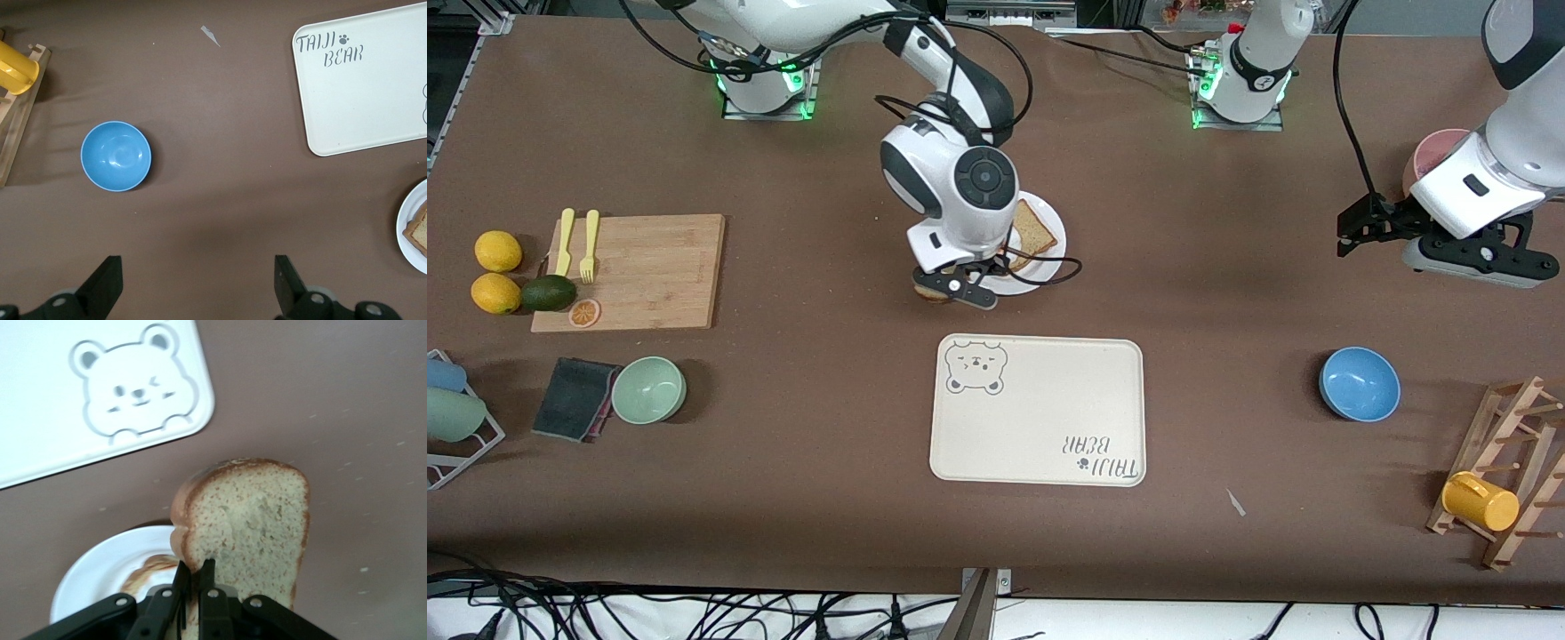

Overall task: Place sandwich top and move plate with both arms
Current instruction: 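Lift the bread slice with the right gripper toward the white plate, then lower the bread onto the egg slice and open the right gripper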

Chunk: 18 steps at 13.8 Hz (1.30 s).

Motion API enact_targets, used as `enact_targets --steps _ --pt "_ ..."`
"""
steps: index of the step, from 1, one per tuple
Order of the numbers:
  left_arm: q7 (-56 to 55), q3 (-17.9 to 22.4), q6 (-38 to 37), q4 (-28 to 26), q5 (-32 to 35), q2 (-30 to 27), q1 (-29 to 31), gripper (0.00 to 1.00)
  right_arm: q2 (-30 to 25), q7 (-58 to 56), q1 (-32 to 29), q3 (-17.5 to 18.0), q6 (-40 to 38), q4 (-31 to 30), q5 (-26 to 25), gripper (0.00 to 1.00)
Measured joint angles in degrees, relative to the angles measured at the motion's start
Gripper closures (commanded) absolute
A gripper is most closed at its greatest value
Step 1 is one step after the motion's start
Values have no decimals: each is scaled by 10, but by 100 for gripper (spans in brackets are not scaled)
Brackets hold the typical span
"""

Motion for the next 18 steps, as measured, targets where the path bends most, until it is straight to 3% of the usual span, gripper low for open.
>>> enact_targets --steps 8,18 --pt "0 0 0 0 0 0 3 0 21 92 56 0 7 1 16 100" --pt "0 0 0 0 0 0 3 0 60 98 62 -6 16 -6 9 100"
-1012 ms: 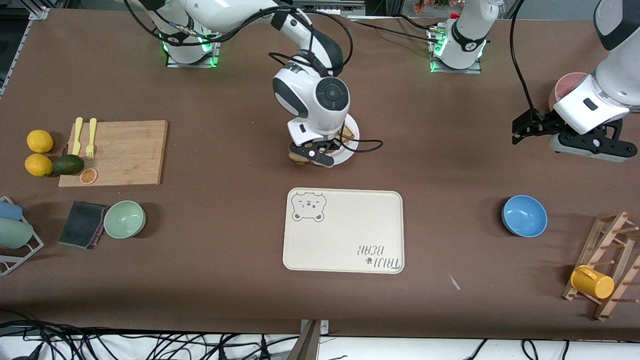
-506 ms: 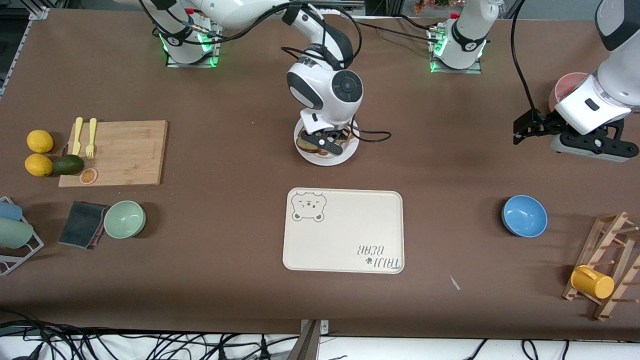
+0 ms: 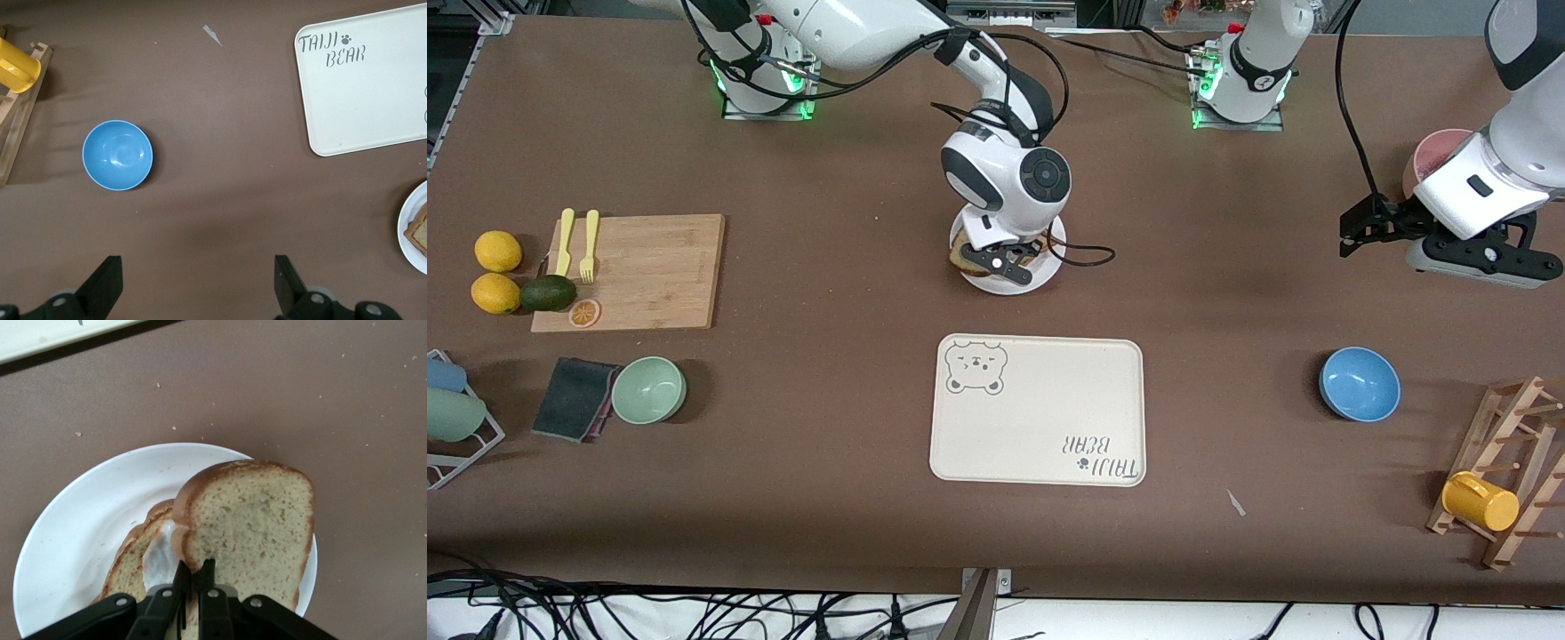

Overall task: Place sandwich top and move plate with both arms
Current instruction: 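Lower the bread onto the egg slice and open the right gripper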

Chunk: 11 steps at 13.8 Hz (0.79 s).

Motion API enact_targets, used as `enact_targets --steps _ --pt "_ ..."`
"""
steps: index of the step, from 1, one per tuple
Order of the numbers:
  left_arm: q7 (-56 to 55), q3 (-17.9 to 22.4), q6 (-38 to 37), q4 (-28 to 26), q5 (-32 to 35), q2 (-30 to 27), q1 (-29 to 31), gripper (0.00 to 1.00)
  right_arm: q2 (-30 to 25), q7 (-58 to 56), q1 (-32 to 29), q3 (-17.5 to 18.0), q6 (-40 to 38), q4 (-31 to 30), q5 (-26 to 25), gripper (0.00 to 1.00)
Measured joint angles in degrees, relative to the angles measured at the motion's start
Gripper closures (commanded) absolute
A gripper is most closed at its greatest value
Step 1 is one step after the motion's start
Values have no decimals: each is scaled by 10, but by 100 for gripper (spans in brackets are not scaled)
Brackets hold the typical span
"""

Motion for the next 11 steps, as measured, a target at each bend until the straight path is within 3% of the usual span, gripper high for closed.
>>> enact_targets --steps 1,2,4,11 --pt "0 0 0 0 0 0 0 0 0 0 -1 -1 1 0 0 73" --pt "0 0 0 0 0 0 0 0 0 0 -1 -2 6 0 0 57" --pt "0 0 0 0 0 0 0 0 0 0 -1 -3 19 0 0 40" --pt "0 0 0 0 0 0 0 0 -6 2 -18 -4 26 21 1 29"
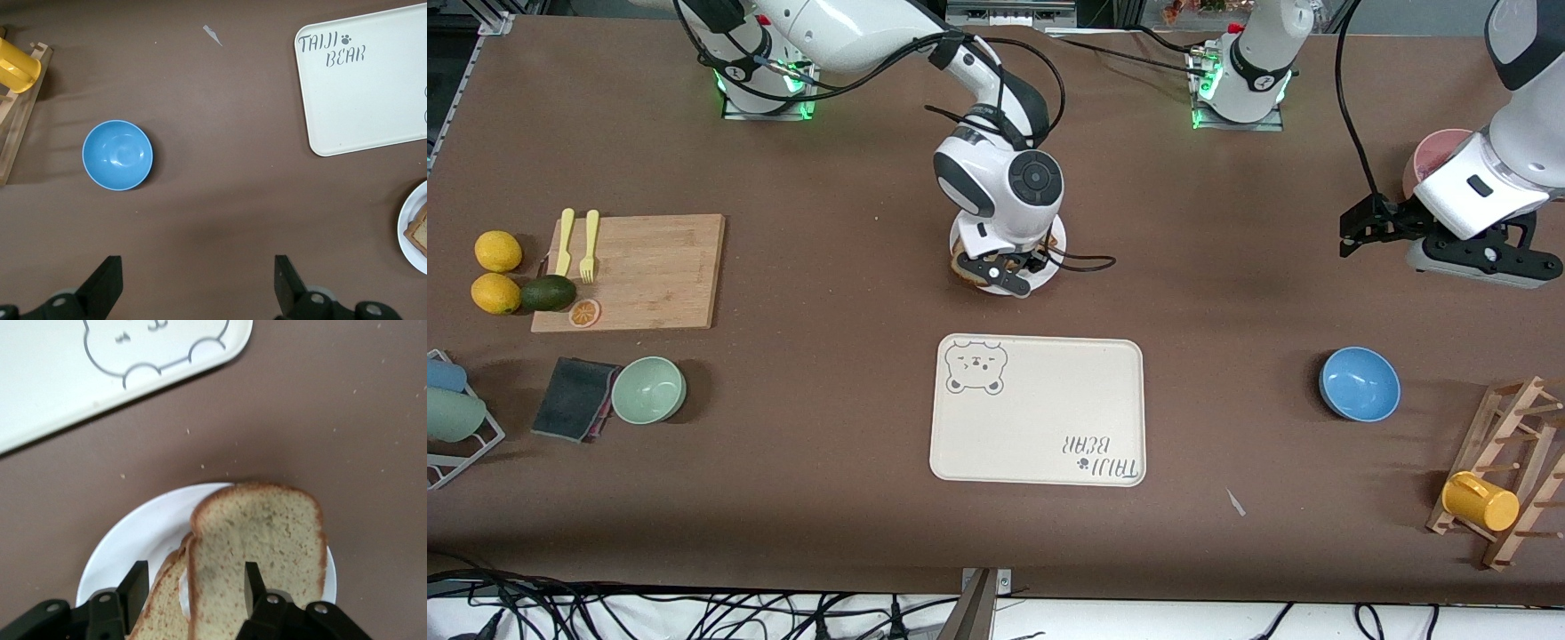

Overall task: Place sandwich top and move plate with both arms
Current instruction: 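Lower the bread onto the egg slice and open the right gripper, then raise the right gripper away while the left gripper reaches the plate rim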

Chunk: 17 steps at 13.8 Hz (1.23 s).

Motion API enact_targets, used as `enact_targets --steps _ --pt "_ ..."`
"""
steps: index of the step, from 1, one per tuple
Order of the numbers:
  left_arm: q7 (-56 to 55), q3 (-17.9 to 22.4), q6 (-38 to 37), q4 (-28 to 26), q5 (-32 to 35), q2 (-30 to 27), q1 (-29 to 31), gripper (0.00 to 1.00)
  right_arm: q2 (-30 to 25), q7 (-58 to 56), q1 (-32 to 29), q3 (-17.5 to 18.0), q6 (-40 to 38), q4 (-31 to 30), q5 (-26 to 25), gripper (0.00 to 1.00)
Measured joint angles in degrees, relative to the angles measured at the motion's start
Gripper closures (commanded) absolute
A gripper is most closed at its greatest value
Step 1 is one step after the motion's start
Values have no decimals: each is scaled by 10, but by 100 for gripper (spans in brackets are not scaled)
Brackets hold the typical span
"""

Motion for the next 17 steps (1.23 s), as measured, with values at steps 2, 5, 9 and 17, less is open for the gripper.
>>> enact_targets --steps 2,5,9,17 --pt "0 0 0 0 0 0 0 0 -14 -7 -18 0 -13 5 1 11" --pt "0 0 0 0 0 0 0 0 -47 -45 -43 0 -42 8 1 0" --pt "0 0 0 0 0 0 -1 0 -94 -146 -87 -3 -90 9 1 0" --pt "0 0 -20 0 -23 1 -4 0 -227 -412 -220 -8 -234 9 7 0"
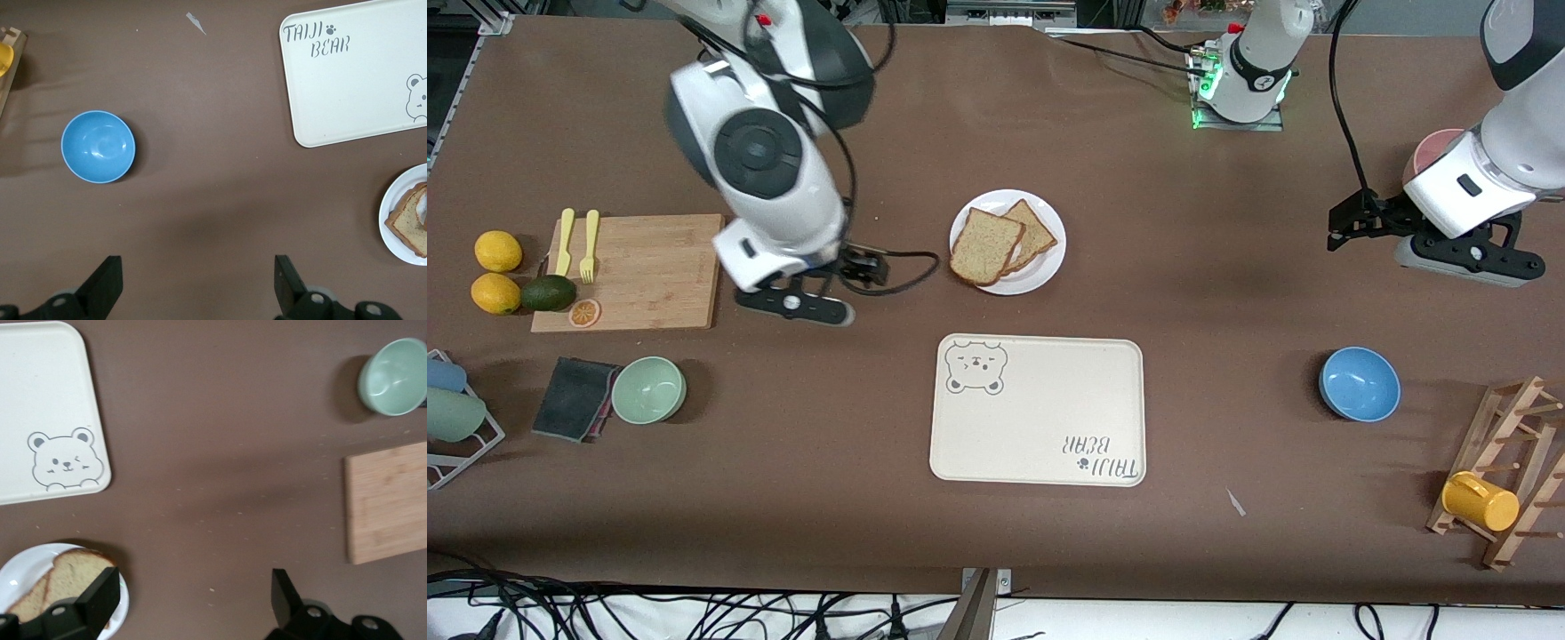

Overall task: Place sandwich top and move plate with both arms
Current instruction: 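Raise the right gripper away while the left gripper reaches the plate rim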

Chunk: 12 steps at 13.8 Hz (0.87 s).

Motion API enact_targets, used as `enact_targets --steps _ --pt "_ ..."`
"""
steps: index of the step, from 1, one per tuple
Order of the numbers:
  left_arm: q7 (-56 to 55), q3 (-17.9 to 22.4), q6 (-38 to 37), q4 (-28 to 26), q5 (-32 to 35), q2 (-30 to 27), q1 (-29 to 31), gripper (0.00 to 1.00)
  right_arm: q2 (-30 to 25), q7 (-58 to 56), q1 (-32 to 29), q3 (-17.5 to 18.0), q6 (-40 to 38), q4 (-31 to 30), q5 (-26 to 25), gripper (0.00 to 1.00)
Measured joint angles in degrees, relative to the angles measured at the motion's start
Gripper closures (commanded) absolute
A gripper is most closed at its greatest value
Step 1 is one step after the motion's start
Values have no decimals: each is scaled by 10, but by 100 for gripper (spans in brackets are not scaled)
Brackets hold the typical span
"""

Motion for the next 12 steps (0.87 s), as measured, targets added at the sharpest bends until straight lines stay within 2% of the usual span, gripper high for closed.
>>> enact_targets --steps 4,6,8,12 --pt "1 0 -48 0 -19 12 -1 0 -85 -158 -98 -1 -75 -6 26 0" --pt "8 0 -85 -2 -95 27 0 0 -129 -217 -140 -2 -98 -20 31 0" --pt "43 0 -104 -3 -140 48 0 0 -172 -253 -165 -7 -105 -48 46 0" --pt "109 -1 -107 -6 -247 106 -1 0 -218 -310 -178 -47 -104 -92 80 0"
